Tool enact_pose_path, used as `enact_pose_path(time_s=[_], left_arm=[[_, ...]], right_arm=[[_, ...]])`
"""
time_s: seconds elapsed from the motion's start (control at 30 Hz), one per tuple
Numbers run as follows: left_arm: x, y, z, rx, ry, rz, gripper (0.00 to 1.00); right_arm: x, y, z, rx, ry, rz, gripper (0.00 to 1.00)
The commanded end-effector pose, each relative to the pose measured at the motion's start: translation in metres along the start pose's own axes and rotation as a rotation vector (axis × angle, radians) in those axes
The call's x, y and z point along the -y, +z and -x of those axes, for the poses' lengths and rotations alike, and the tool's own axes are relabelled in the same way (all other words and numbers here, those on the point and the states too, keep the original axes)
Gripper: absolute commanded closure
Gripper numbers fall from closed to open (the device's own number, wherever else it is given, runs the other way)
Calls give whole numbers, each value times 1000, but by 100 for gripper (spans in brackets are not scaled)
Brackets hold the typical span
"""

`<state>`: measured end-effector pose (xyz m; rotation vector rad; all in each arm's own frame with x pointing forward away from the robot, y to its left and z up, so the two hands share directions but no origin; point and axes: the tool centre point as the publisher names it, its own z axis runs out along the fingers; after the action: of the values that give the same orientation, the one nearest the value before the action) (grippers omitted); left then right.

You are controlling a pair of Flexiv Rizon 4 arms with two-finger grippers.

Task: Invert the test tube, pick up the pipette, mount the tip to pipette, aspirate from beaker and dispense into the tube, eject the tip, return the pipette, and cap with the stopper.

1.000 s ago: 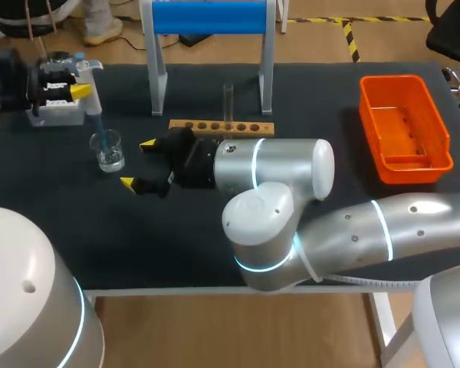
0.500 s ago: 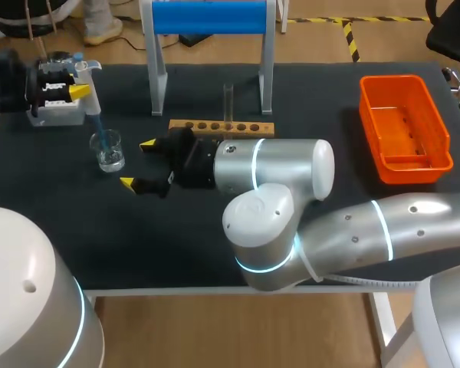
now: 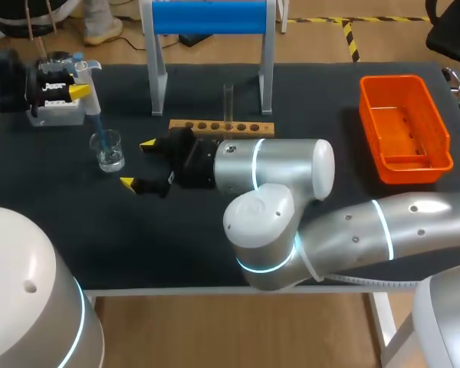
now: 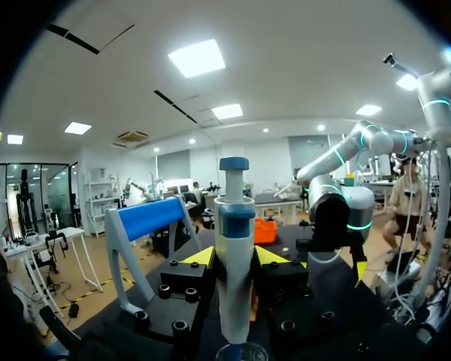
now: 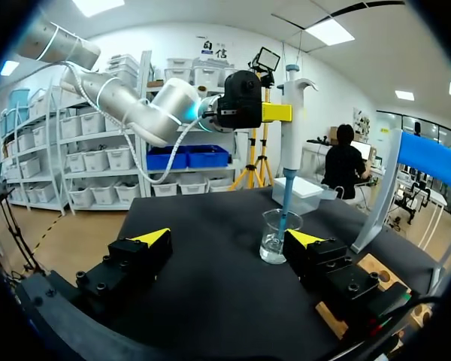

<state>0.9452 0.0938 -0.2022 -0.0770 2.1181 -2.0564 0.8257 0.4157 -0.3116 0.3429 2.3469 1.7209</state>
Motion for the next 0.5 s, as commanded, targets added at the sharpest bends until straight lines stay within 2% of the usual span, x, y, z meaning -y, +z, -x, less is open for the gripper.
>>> enact_pose_path(time_s=[0.03,0.3,0.5], left_arm=[[0,0,0,0,1,-1,100],[0,0,0,0,1,-1,100],[0,0,0,0,1,-1,100]], right_arm=[[-11,-14,0,-12,-12,18,0],[-42,-49,-1,-37,-38,22,0],[-62,-67,2,-52,-90,-27,0]])
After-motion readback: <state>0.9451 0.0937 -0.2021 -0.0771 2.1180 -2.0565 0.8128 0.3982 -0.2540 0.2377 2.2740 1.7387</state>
